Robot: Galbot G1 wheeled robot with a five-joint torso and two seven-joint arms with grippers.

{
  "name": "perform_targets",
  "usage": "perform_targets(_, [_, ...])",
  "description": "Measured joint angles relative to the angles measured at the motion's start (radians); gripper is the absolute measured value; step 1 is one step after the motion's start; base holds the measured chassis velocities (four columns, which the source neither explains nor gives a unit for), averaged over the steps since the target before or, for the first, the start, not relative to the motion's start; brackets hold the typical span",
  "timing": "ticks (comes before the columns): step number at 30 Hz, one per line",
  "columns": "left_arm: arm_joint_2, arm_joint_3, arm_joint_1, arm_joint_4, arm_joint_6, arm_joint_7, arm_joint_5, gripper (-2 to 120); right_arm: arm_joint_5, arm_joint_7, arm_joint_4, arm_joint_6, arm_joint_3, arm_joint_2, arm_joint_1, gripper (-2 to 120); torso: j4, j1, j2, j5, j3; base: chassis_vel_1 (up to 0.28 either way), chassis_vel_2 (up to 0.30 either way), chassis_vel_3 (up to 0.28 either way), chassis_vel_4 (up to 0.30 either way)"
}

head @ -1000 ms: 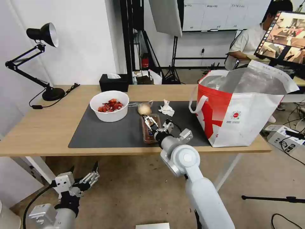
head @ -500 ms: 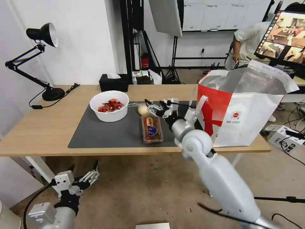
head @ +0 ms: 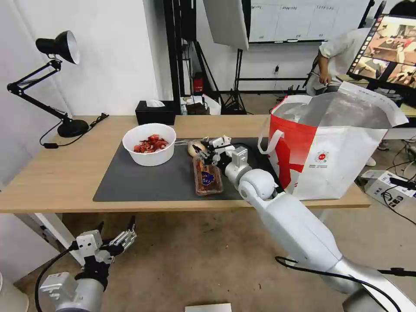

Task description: Pick up the trash from the table and place it into the takeout bag.

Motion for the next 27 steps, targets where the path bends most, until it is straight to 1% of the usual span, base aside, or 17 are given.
perform_targets(2, [0.005, 0.001, -0.003, 0.004, 0.0, 0.0, -0.007, 100, 0.003, -0.004, -0.018, -0.006, 0.0, 0.009, -0.005, 9, 0.0001, 0.0, 0.0, -0.0001, 0.0, 0.0, 0.0, 0.0, 0.0])
perform_targets(3, [0.005, 0.001, -0.003, 0.004, 0.0, 0.0, -0.007, 100, 0.003, -0.004, -0.018, -0.006, 0.0, 0.009, -0.005, 9, 0.0001, 0.0, 0.0, -0.0001, 0.0, 0.0, 0.0, 0.0, 0.0])
perform_targets(4, [0.007, 0.003, -0.005, 0.006, 0.0, 0.0, -0.013, 100, 0.004, -0.005, -0.023, -0.012, 0.0, 0.011, -0.009, 3, 0.0001, 0.0, 0.0, 0.0, 0.0, 0.0, 0.0, 0.0, 0.0])
perform_targets(5, [0.01, 0.004, -0.007, 0.007, 0.0, 0.0, -0.017, 100, 0.005, -0.005, -0.025, -0.016, 0.0, 0.012, -0.011, 0, 0.0001, 0.0, 0.0, 0.0, 0.0, 0.0, 0.0, 0.0, 0.0])
perform_targets(8, [0.017, 0.006, -0.013, 0.009, 0.0, 0.0, -0.028, 100, 0.007, -0.005, -0.029, -0.022, 0.002, 0.012, -0.019, 0, 0.0, 0.0, 0.0, -0.0001, 0.0, 0.0, 0.0, 0.0, 0.0])
perform_targets(12, [0.044, 0.011, -0.022, 0.011, 0.0, 0.002, -0.06, 100, 0.01, -0.006, -0.031, -0.029, 0.005, 0.007, -0.027, 0, 0.0, 0.0, 0.0, 0.0, 0.0, 0.0, 0.0, 0.0, 0.0])
perform_targets(15, [0.083, 0.014, -0.035, 0.019, 0.001, 0.007, -0.106, 100, 0.011, -0.008, -0.031, -0.034, 0.008, 0.001, -0.033, 0, -0.0001, 0.0, 0.0, 0.0, 0.0, 0.0, 0.0, 0.0, 0.0])
perform_targets(16, [0.083, 0.014, -0.035, 0.019, 0.001, 0.007, -0.106, 100, 0.011, -0.008, -0.031, -0.034, 0.008, 0.001, -0.033, 0, -0.0001, 0.0, 0.0, 0.0, 0.0, 0.0, 0.0, 0.0, 0.0])
perform_targets(17, [0.098, 0.015, -0.04, 0.023, 0.001, 0.011, -0.125, 100, 0.011, -0.008, -0.031, -0.035, 0.008, 0.001, -0.035, 0, 0.0, 0.0, 0.0, -0.0001, 0.0, 0.0, 0.0, 0.0, 0.0])
perform_targets(19, [0.15, 0.019, -0.061, 0.038, 0.001, 0.028, -0.189, 100, 0.011, -0.007, -0.032, -0.037, 0.01, 0.002, -0.038, 0, 0.0, 0.0, 0.0, -0.0001, 0.0, 0.0, 0.0, 0.0, 0.0])
perform_targets(20, [0.15, 0.019, -0.061, 0.038, 0.001, 0.028, -0.189, 100, 0.011, -0.007, -0.032, -0.037, 0.01, 0.002, -0.038, 0, 0.0, 0.0, 0.0, -0.0001, 0.0, 0.0, 0.0, 0.0, 0.0])
perform_targets(22, [0.183, 0.026, -0.076, 0.049, 0.001, 0.046, -0.243, 100, 0.01, -0.007, -0.034, -0.039, 0.01, 0.002, -0.039, 0, 0.0, 0.0, 0.0, -0.0001, 0.0, 0.0, 0.0, 0.0, 0.0])
perform_targets(23, [0.183, 0.026, -0.076, 0.049, 0.001, 0.046, -0.243, 100, 0.01, -0.007, -0.034, -0.039, 0.01, 0.002, -0.039, 0, 0.0, 0.0, 0.0, -0.0001, 0.0, 0.0, 0.0, 0.0, 0.0])
perform_targets(25, [0.211, 0.037, -0.095, 0.06, -0.007, 0.068, -0.313, 100, 0.007, -0.006, -0.038, -0.041, 0.01, 0.005, -0.039, 0, -0.0001, 0.0, 0.0, -0.0001, 0.0, 0.0, 0.0, 0.0, 0.0])
perform_targets(27, [0.216, 0.04, -0.101, 0.064, -0.01, 0.074, -0.331, 100, 0.007, -0.005, -0.04, -0.041, 0.01, 0.007, -0.039, 0, -0.0001, 0.0, 0.0, -0.0001, 0.0, 0.0, 0.0, 0.0, 0.0])
